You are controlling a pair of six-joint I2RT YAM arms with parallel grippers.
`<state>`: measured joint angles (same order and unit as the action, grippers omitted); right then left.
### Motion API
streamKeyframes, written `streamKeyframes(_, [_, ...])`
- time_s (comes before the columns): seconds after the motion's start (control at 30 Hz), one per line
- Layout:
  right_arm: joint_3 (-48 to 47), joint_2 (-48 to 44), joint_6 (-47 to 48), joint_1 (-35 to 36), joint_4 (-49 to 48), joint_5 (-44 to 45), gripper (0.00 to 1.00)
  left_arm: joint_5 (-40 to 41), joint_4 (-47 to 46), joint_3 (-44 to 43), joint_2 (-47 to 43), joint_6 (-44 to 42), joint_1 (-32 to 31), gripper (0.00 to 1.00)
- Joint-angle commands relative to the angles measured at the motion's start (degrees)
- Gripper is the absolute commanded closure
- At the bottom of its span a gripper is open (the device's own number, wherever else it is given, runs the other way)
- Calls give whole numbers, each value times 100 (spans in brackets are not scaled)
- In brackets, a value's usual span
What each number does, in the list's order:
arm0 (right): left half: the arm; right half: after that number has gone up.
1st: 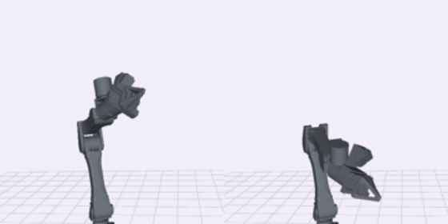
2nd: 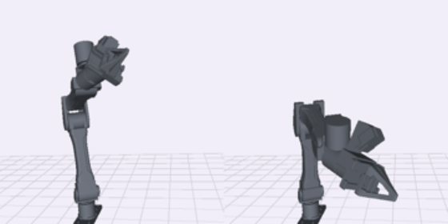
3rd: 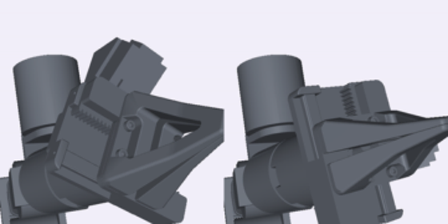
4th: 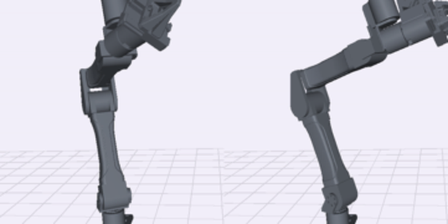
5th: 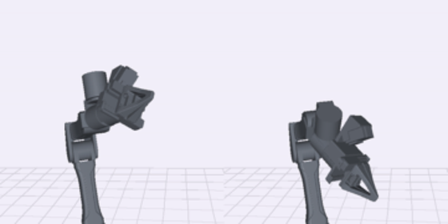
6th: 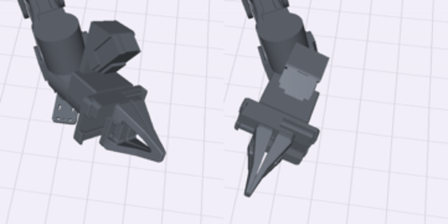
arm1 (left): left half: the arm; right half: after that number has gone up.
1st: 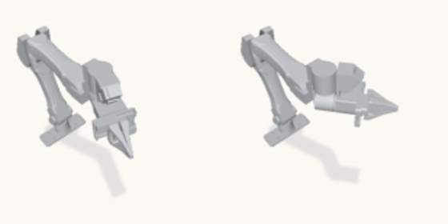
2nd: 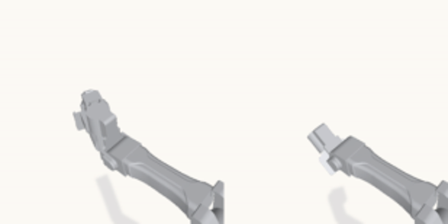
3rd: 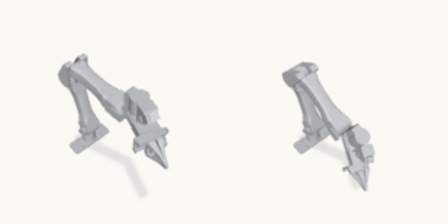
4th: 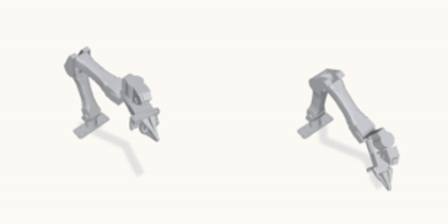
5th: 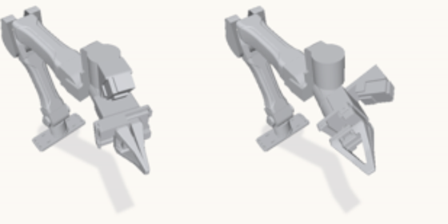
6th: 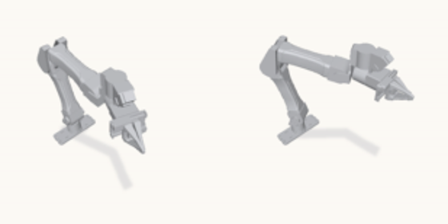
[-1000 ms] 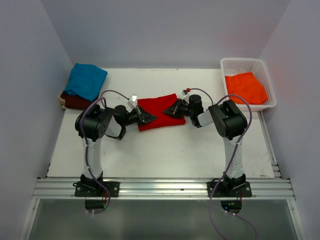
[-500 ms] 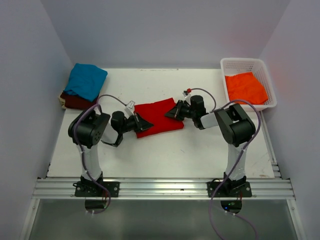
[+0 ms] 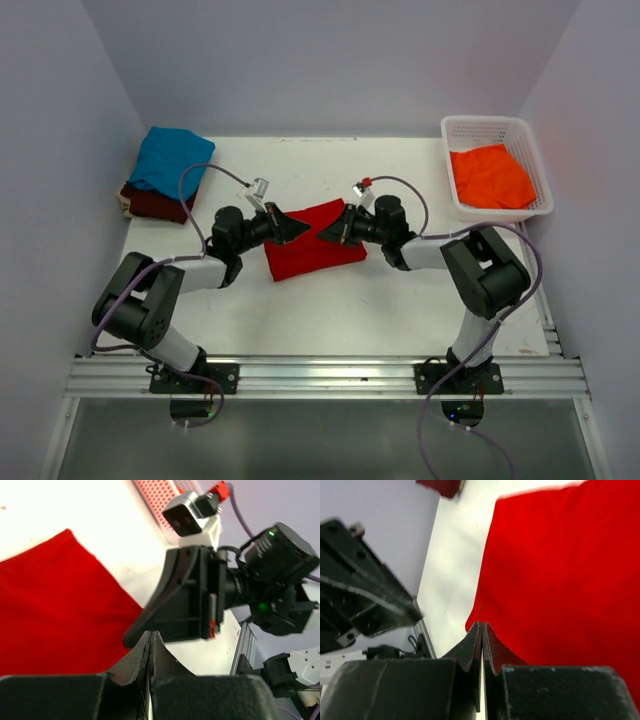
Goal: Fold and stack the t-shirts
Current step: Put the neatly folded tshirt into the corner of the board with the left arm
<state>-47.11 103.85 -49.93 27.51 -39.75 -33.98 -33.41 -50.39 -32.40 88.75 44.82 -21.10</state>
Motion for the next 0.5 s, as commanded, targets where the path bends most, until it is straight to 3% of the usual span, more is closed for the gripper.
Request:
streamKeyframes(0.0, [88,274,45,438,-122,294,100,124,-93,32,248,9,54,100])
streamKeyframes(0.13, [106,959,-34,466,-157,698,100,194,-50,137,178,36,54,100])
streamKeyframes(0.3, [35,1400,150,475,415,1533,100,616,994,243,-296,-131,150,100])
streamKeyframes(0.47, [-44,1620,19,466,126,1105,100,1064,1575,541,-945,-228,185,100])
